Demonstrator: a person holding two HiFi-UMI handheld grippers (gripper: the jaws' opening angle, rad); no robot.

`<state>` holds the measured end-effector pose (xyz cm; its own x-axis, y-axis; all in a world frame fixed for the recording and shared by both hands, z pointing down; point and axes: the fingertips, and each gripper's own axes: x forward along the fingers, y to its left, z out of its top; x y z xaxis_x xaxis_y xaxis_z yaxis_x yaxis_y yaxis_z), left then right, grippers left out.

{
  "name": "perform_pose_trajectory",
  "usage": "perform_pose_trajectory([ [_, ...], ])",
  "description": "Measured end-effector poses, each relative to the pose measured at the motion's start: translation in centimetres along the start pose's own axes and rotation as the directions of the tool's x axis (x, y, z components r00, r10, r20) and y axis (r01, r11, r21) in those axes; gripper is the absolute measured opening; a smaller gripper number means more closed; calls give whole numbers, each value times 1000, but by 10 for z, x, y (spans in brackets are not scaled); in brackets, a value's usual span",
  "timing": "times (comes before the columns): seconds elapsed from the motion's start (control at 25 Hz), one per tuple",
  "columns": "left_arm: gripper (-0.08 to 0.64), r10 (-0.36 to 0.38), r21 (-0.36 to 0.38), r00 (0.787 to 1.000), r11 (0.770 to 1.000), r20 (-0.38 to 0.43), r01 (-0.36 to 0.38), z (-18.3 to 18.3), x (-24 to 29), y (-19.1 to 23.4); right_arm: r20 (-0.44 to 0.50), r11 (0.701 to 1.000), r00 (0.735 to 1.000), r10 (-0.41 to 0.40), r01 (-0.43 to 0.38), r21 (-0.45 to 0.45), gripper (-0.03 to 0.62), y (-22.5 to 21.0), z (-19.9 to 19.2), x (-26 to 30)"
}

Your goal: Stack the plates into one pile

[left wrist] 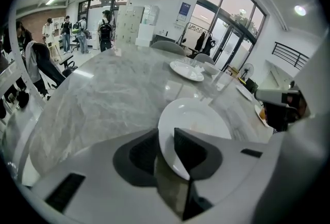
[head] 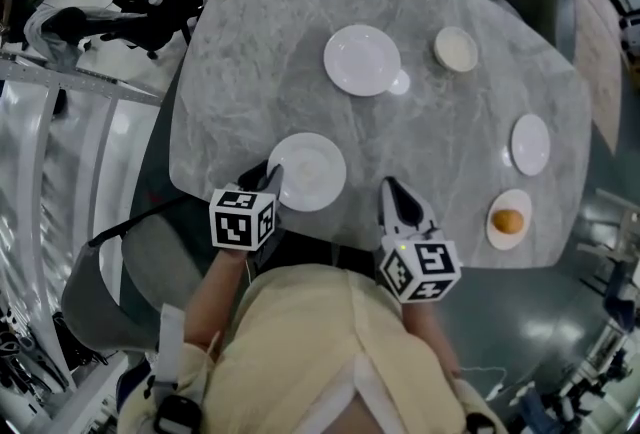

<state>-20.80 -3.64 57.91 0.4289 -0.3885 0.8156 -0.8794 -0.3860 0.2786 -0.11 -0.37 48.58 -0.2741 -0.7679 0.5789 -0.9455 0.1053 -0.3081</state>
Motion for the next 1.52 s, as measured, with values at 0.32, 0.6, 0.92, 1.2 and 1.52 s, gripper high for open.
perform_pose_trajectory([
  [0.32,66,62,-3,997,998,44,-62,16,-17,-12,-10,992,993,119,-120,-45,6,-10,15,-2],
  [0.6,41,53,-9,993,999,103,-53,27,-38,-37,-8,982,984,176,-177,-62,5,-21,28,-8],
  [0.92,18,-78,11,979,997,189,78,58,-52,-73,-4,977,978,207,-206,-56,6,-21,31,-9],
  [1.2,11,-166,41,944,986,286,161,97,-59,-96,23,981,982,186,-185,-52,6,-27,41,-10],
  [1.52,11,-188,12,898,980,399,200,148,-45,-100,37,990,990,136,-135,-32,6,-44,40,-11],
])
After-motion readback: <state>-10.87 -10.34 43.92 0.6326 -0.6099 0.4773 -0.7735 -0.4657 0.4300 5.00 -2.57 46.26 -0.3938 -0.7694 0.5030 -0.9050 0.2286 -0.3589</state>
